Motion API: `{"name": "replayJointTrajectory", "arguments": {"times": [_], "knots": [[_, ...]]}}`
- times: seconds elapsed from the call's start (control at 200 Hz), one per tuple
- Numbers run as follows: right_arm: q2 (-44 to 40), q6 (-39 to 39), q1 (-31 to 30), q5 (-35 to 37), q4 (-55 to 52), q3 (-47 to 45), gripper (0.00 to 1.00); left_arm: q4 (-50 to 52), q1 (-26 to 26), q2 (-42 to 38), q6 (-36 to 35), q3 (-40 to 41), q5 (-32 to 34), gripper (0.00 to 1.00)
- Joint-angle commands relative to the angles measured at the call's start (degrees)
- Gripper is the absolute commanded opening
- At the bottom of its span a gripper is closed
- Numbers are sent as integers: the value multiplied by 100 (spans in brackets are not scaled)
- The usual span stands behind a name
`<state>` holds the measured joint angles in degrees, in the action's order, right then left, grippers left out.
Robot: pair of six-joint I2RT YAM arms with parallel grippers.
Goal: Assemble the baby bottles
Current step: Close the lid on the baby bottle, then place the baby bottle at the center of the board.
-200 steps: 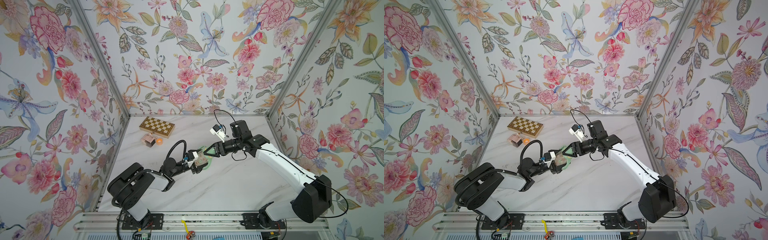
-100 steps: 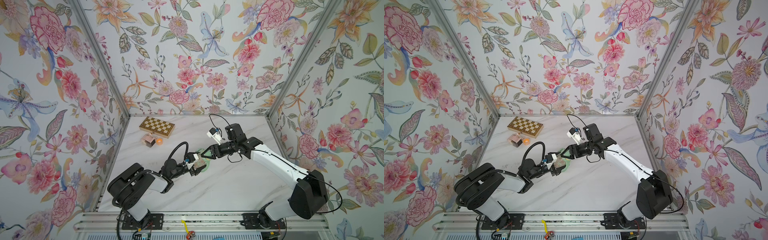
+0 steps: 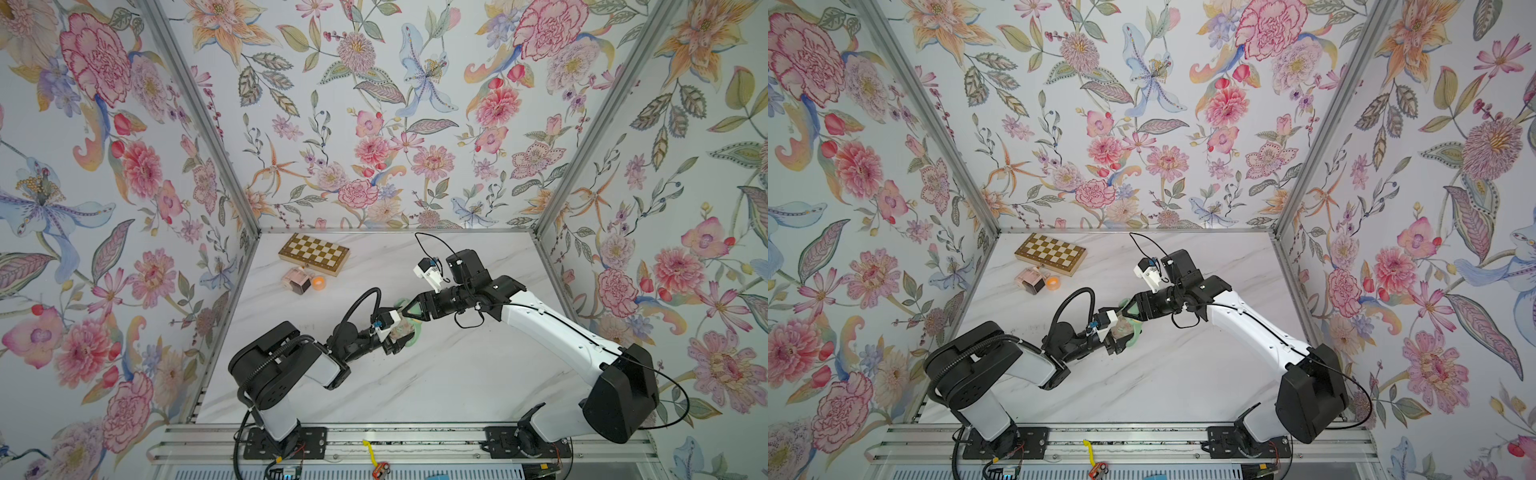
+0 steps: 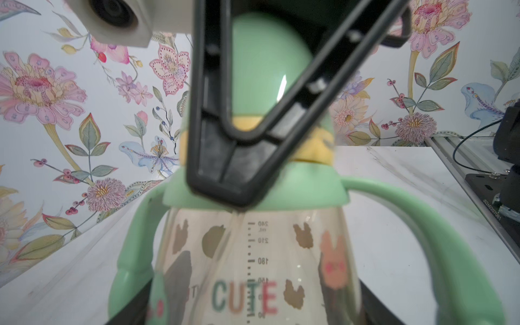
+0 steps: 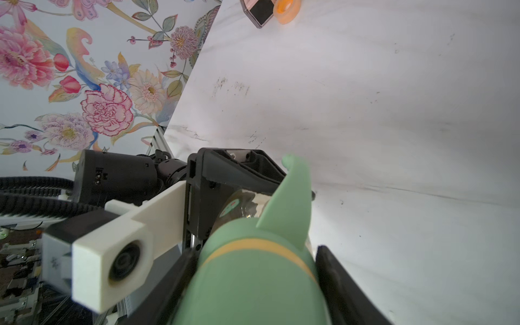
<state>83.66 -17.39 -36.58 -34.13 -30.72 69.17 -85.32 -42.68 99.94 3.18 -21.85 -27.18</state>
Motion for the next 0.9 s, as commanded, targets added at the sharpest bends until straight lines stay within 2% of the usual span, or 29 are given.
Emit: {"name": "replayJointTrajectory", "arguments": {"times": [0.0, 0.055, 0.085, 0.145, 0.455, 0.52, 0.746, 0.896], "knots": [[142, -273, -438, 114, -945, -158, 31, -1751, -130, 276, 154, -438, 551, 85], [153, -286, -447, 171, -936, -182, 30, -1750, -192, 428, 161, -448, 630, 87], [167, -297, -466, 256, -948, -184, 29, -1750, -226, 508, 174, -455, 664, 95], [187, -303, -473, 371, -967, -184, 28, -1750, -267, 665, 209, -491, 608, 100], [510, -388, -707, 1455, -1179, -38, 24, -1749, -294, 1126, 358, -172, 865, 100], [537, -384, -838, 1609, -1164, -22, 24, -1747, -293, 1193, 354, -132, 1123, 100], [467, -646, -1208, 3204, -983, -193, 19, -1751, -270, 1329, 424, 25, 1416, 100], [319, -734, -1474, 3745, -349, -656, 18, -1756, -257, 1154, 435, 295, 1387, 100]]}}
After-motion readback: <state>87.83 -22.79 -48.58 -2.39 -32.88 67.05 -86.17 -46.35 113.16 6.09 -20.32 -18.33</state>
